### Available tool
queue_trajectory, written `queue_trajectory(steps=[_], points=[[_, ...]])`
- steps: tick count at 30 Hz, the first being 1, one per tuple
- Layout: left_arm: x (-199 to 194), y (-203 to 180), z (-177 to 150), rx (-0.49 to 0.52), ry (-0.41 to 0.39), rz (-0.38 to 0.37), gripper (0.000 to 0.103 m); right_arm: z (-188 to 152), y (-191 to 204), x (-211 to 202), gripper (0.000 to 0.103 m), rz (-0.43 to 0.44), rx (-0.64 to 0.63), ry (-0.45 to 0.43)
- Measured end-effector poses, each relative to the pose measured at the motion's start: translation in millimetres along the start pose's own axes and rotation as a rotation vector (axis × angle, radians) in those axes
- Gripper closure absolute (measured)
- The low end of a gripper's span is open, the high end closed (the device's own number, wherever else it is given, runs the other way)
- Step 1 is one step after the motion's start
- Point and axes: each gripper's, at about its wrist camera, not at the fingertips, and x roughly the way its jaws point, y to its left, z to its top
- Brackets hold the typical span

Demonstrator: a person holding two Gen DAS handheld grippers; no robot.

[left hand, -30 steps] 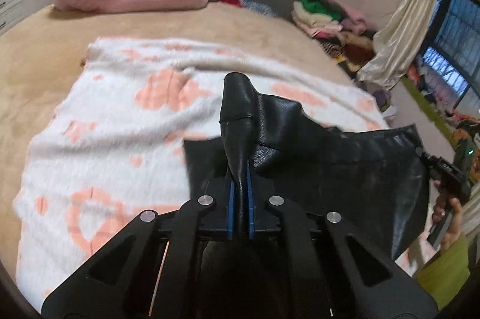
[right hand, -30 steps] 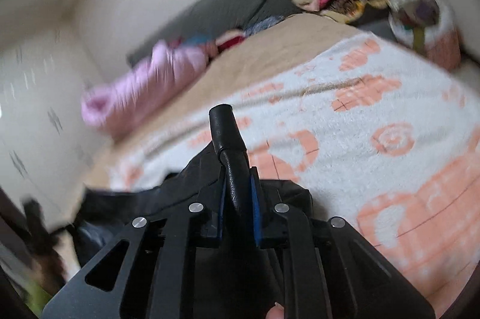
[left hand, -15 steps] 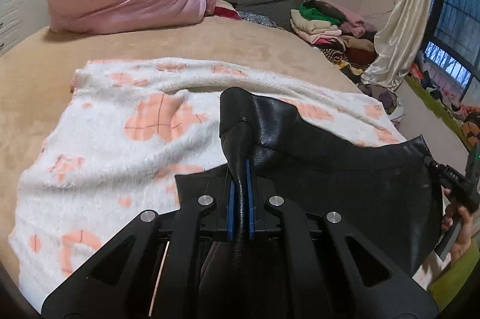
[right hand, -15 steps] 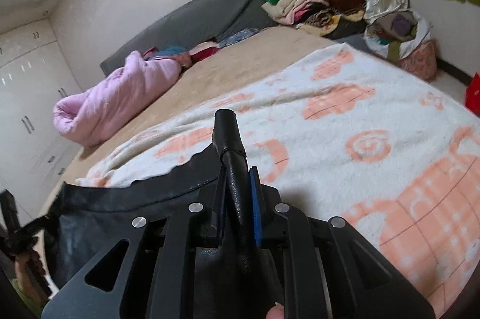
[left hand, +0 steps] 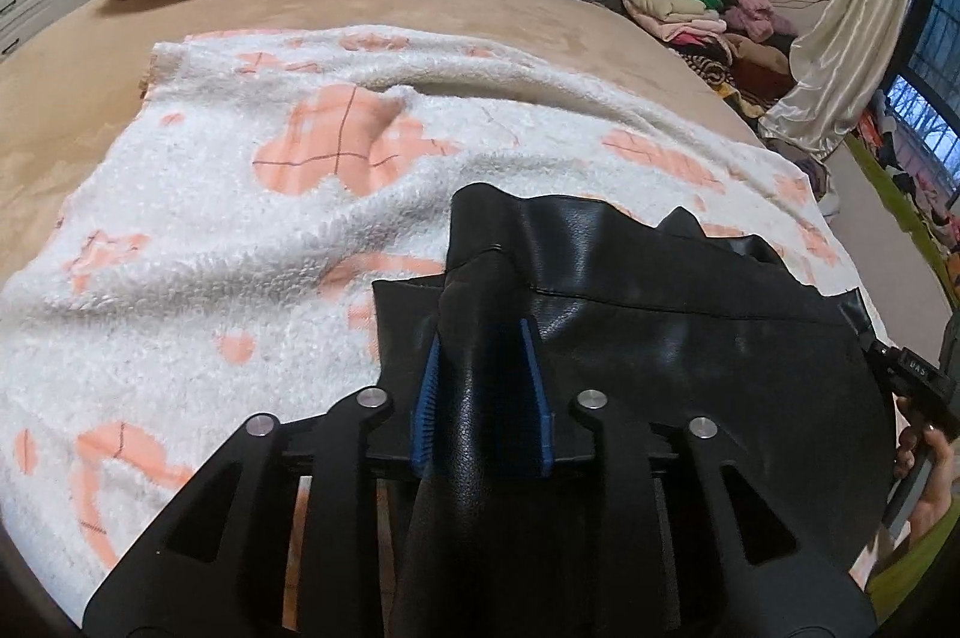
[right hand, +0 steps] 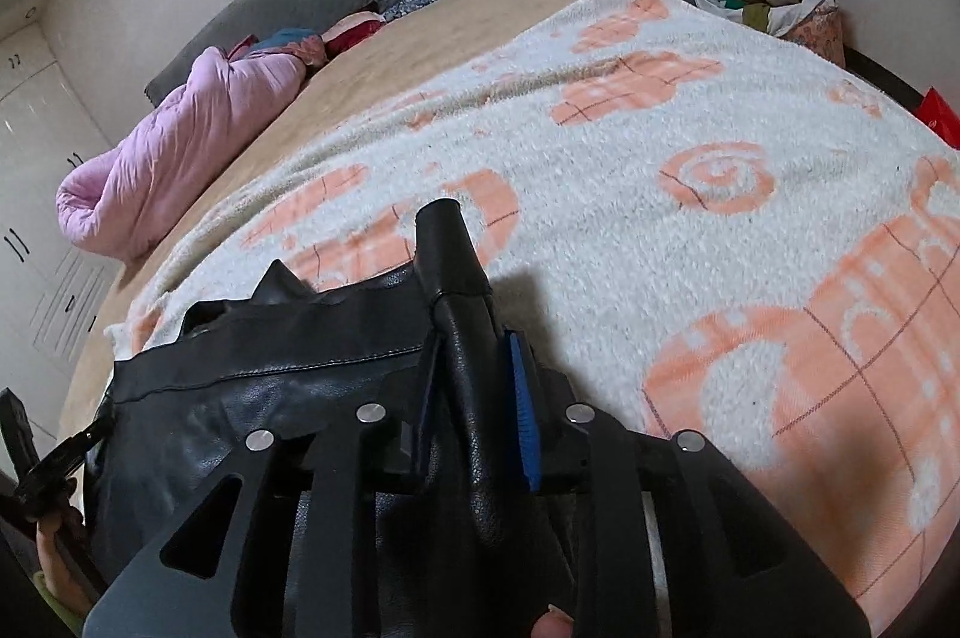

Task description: Fold large clothes

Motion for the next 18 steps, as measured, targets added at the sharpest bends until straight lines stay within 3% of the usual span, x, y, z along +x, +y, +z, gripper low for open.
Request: queue_trajectory(steps=[5,7,8,9,14,18], points=[[-4,0,0,-0.003,0.002,0.009,0.079,-2,4,-1,0.073,-0.015,-0.022,0.017],[-6,-1,0,0.0,-0.001,0.019,0.067,-3,5,-3,0.06,-0.033,-0.038,0.024],[-7,0,1,-0.002,-0.001,0.023,0.062,-3,5,-4,0.042,-0.055,-0.043,0.034],[-8,0,1,-0.005,0.001,0.021,0.055,-3,4,-3,0.034,-0.061,-0.041,0.041],[-17,0,0,-0.006,-0.008,0.028,0.041,-3,-4,-8,0.026,-0.028,0.003,0.061],[-32,0,0,-0.012,-0.026,0.03,0.021,-6,-2,-18,0.019,-0.019,-0.012,0.06]])
